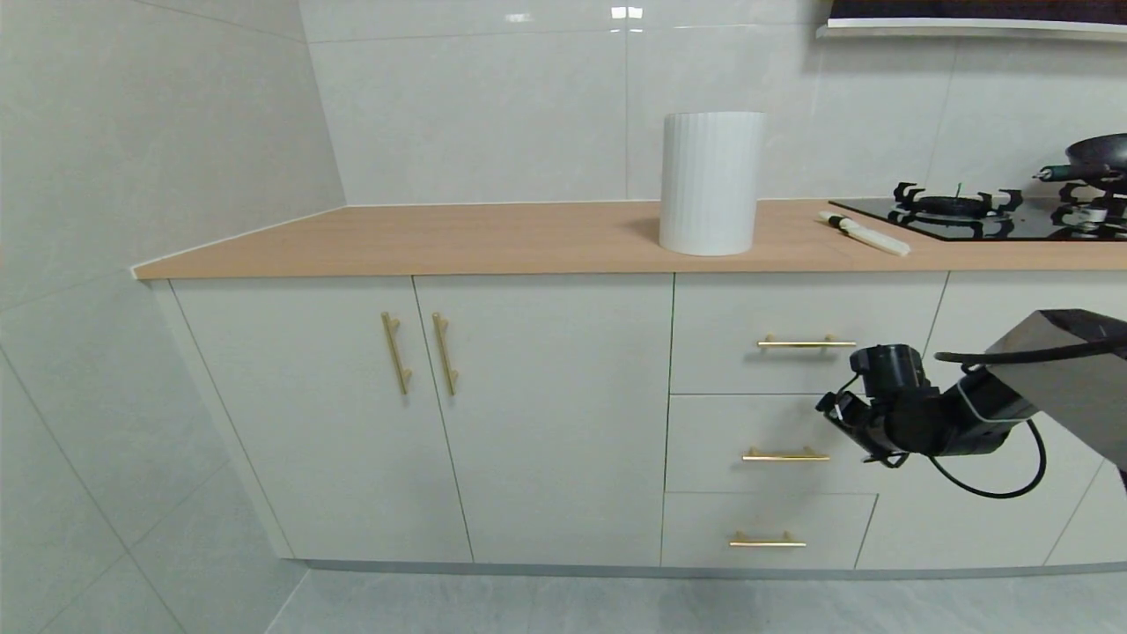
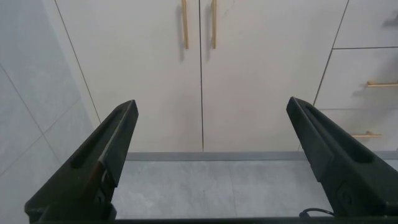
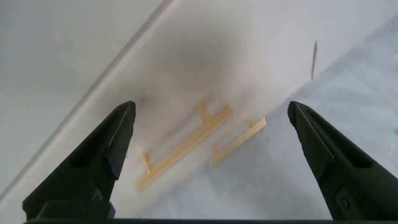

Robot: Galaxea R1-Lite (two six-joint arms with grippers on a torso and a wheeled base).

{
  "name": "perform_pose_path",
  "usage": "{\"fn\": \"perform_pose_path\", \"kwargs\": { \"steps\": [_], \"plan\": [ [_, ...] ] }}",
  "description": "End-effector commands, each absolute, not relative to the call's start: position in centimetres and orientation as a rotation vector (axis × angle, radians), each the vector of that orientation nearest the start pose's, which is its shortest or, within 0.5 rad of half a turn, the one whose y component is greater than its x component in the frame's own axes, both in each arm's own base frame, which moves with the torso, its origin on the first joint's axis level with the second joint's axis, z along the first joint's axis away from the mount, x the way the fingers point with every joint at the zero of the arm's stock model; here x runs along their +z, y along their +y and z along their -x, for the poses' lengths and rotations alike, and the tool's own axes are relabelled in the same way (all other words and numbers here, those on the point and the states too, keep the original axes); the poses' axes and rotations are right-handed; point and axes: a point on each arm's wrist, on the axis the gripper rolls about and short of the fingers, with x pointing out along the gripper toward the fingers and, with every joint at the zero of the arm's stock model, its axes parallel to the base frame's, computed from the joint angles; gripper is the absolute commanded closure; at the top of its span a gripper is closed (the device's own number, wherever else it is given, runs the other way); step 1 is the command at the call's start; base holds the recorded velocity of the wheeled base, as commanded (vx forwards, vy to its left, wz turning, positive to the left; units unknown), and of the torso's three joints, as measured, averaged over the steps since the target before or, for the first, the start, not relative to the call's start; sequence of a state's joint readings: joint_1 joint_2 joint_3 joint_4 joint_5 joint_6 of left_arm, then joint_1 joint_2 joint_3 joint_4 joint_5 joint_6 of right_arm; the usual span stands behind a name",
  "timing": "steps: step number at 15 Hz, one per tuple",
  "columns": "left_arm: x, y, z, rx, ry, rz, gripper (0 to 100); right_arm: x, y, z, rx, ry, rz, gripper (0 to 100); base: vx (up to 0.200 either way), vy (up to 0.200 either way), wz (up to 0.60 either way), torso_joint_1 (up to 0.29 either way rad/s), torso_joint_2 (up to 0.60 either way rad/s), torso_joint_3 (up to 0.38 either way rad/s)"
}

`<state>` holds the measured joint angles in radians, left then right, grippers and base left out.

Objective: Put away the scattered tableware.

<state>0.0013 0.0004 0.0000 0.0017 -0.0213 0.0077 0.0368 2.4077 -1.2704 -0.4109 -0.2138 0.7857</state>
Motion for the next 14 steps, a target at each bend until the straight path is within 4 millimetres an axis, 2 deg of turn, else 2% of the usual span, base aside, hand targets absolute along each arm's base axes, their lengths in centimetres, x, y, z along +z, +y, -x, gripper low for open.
{"fn": "perform_pose_path", "kwargs": {
  "steps": [1,3,4,5,7,8,11,14],
  "plan": [
    [7.5,0.0,2.3,-0.018,0.001,-0.008,0,7.6,1.4,-39.7,-0.309,0.588,-0.676,0,0.0,0.0,0.0,0.0,0.0,0.0],
    [7.5,-0.1,2.3,-0.02,0.001,-0.008,0,11.6,1.5,-36.7,-0.251,0.53,-0.619,0,0.0,0.0,0.0,0.0,0.0,0.0],
    [7.5,-0.1,2.3,-0.02,0.001,-0.008,0,15.6,1.8,-33.6,-0.192,0.446,-0.593,0,0.0,0.0,0.0,0.0,0.0,0.0],
    [7.5,-0.1,2.3,-0.02,0.001,-0.008,0,18.1,2.1,-31.4,-0.153,0.387,-0.584,0,0.0,0.0,0.0,0.0,0.0,0.0],
    [7.5,-0.1,2.3,-0.02,0.001,-0.008,0,21.0,2.3,-27.1,-0.096,0.307,-0.511,0,0.0,0.0,0.0,0.0,0.0,0.0],
    [7.5,-0.1,2.3,-0.02,0.001,-0.008,0,22.5,2.0,-23.0,-0.062,0.243,-0.399,0,0.0,0.0,0.0,0.0,0.0,0.0],
    [7.5,0.0,2.3,-0.018,0.001,-0.008,0,24.8,1.3,-15.8,-0.034,0.076,-0.195,0,0.0,0.0,0.0,0.0,0.0,0.0],
    [7.5,-0.1,2.3,-0.02,0.001,-0.008,0,23.8,0.7,-9.4,-0.053,0.039,-0.018,0,0.0,0.0,0.0,0.0,0.0,0.0]
  ]
}}
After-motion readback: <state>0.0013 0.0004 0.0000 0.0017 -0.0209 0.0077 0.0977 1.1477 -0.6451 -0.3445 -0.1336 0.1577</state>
